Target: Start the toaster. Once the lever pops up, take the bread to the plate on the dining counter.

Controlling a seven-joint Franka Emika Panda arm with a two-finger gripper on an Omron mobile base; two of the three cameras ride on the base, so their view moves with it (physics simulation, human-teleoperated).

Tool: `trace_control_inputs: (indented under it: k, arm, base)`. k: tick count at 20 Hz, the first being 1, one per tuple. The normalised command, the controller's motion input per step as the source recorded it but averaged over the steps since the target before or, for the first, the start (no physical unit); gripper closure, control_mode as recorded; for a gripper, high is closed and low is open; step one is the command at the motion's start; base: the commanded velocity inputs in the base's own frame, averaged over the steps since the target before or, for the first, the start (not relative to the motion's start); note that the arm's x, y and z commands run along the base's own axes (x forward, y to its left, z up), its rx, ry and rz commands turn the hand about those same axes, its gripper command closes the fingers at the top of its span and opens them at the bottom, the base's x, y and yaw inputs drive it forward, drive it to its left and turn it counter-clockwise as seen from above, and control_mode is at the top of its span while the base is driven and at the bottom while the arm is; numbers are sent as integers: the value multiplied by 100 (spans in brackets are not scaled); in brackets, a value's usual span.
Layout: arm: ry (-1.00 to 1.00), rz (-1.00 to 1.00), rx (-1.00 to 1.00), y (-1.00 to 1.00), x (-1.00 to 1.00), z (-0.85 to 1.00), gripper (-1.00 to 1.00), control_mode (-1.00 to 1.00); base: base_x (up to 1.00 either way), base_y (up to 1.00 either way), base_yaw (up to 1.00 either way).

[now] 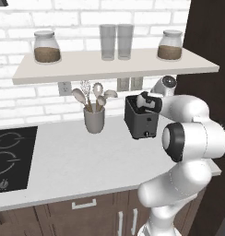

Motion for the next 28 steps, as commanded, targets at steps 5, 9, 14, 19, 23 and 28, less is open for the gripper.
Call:
trace_control_inputs:
  k: [5,9,14,19,23,28]
  arm:
    - [0,0,0,-14,32,0,-100,-100]
    - [0,0,0,-7,22,-9,-100,-100]
    - [0,0,0,0,17,-21,-100,-100]
    - [0,0,0,0,5,-1,-100,-100]
    - [0,0,0,0,5,0,-100,-100]
    - [0,0,0,0,18,-3,-100,-100]
  base:
    - [0,0,0]
    - [0,0,0]
    - [0,0,0]
    - [0,0,0]
    - [0,0,0]
    - [0,0,0]
